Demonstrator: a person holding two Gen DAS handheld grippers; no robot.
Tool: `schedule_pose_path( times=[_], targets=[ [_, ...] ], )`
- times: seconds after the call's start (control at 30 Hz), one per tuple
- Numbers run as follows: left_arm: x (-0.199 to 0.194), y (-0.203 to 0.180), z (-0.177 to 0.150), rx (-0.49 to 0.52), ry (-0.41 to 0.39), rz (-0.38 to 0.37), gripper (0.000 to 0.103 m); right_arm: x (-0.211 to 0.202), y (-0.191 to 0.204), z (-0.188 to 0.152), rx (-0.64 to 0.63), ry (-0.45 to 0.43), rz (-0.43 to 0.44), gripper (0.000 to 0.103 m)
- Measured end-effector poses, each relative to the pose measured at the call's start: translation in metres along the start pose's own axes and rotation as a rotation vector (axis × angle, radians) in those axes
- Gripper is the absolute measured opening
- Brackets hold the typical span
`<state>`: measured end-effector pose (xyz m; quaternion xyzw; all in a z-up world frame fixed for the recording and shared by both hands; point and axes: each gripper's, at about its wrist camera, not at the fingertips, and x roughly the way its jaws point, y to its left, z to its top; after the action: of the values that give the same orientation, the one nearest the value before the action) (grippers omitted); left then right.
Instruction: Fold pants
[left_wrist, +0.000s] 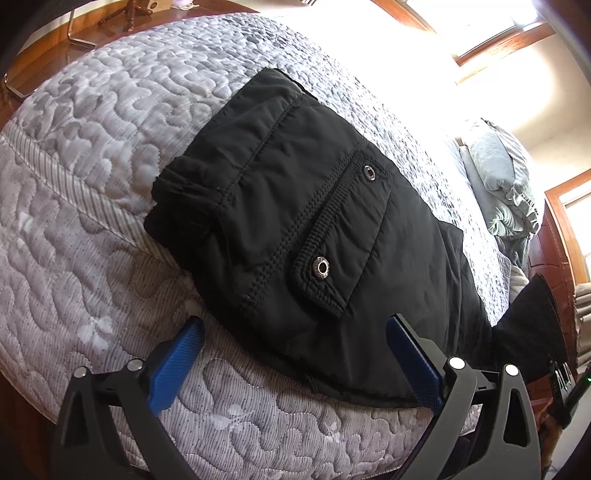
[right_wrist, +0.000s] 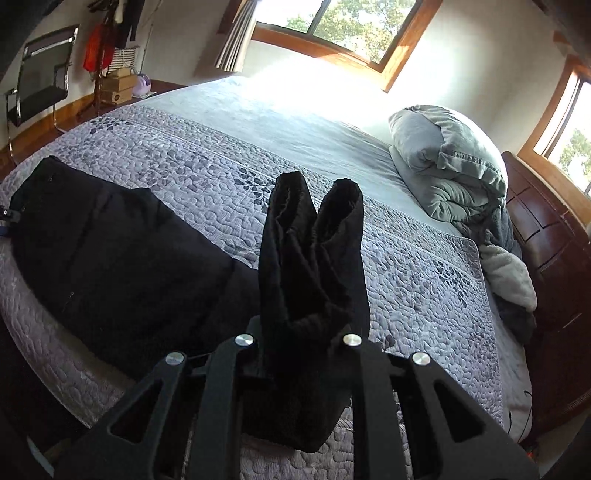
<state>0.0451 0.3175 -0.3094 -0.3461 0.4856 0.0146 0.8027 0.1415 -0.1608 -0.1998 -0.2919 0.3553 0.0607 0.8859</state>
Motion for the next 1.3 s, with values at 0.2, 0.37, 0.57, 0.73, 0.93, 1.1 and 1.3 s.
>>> schedule_pose_path(
  times=[0.2, 0.37, 0.57, 0.73, 0.93, 1.1, 1.3],
  targets=[
    [0.001, -0.002, -0.003, 0.021, 0.009, 0.013, 0.099, 0.02, 0.08, -0.005, -0.22, 0.032, -0.057, 0.014],
    [0.002, -0.002, -0.005, 0.03, 0.015, 0.009, 0.099, 0.041, 0.125, -0.014, -0.34, 0.062, -0.095, 0.014],
    [0.001, 0.001, -0.004, 0.029, 0.022, -0.009, 0.099, 0.045, 0.147, -0.017, -0.408, 0.04, -0.137, 0.014],
    [0.002, 0.005, -0.003, 0.028, 0.025, -0.013, 0.099, 0.056, 0.177, -0.031, -0.522, 0.037, -0.139, 0.014],
    [0.002, 0.003, -0.003, 0.04, 0.028, -0.013, 0.099, 0.072, 0.197, -0.044, -0.579, 0.059, -0.106, 0.015],
    [0.004, 0.003, -0.003, 0.038, 0.03, -0.011, 0.099, 0.071, 0.206, -0.05, -0.605, 0.057, -0.102, 0.034],
    [0.007, 0.001, -0.002, 0.042, 0.035, 0.001, 0.099, 0.034, 0.185, -0.035, -0.535, -0.002, 0.007, 0.073]
  ],
)
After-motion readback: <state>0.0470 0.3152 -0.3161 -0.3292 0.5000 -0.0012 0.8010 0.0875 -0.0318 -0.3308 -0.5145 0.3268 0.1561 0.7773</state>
